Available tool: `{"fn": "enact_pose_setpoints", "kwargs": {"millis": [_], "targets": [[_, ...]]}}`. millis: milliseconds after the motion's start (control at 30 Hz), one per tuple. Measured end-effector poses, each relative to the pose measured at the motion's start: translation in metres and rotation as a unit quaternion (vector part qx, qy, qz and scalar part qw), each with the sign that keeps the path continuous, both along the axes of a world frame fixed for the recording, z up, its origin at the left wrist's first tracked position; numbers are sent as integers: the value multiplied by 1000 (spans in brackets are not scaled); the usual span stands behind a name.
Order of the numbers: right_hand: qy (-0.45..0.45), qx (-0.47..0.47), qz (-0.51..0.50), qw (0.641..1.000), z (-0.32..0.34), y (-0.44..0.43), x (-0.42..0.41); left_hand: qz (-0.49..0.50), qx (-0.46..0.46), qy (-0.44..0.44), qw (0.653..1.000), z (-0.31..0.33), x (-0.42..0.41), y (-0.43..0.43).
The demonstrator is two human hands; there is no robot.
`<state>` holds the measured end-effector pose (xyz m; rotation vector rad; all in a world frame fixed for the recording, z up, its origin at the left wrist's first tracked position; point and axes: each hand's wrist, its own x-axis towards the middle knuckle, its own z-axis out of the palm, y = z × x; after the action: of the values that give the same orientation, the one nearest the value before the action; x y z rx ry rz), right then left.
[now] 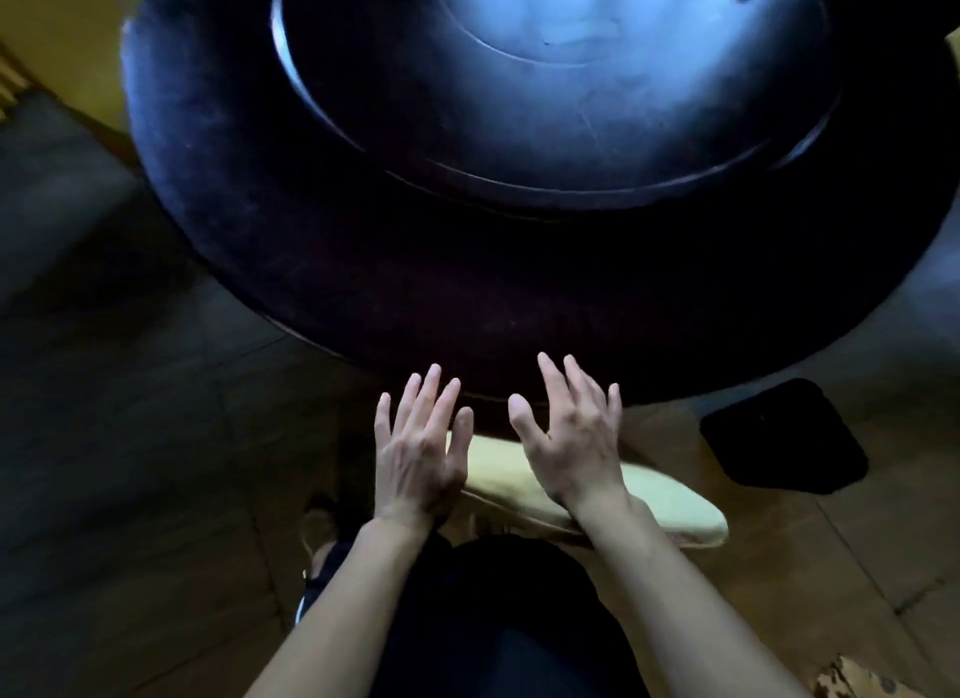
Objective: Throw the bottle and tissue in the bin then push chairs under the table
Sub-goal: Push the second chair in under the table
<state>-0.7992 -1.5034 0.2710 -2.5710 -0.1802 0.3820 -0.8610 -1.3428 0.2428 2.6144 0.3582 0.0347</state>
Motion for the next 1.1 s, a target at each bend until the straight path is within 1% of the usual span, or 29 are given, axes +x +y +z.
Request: {"fn": "enact_pose_setpoints", "kwargs": {"millis": [100,267,367,467,600,800,933,1100], "targets": [[11,-42,81,996,-6,60,0,31,18,20,999,8,2,59],[36,-119,192,973,-16,171,2,78,26,137,987,12,-13,168],[20,-140,244,959,-20,246,4,114,39,180,976,10,-32,239],[6,-177,289,941,-25,330,6,178,34,206,962,9,-54,319],[13,-187,314,931,-20,438,5,247,-5,208,946,16,-78,415],[14,-141,312,939,-3,587,-3,278,12,206,938,28,-97,539],[0,-136,306,942,1,647,4,292,15,206,934,28,-98,596],[-18,-143,312,939,-5,703,32,318,-11,212,924,16,-82,650]]}}
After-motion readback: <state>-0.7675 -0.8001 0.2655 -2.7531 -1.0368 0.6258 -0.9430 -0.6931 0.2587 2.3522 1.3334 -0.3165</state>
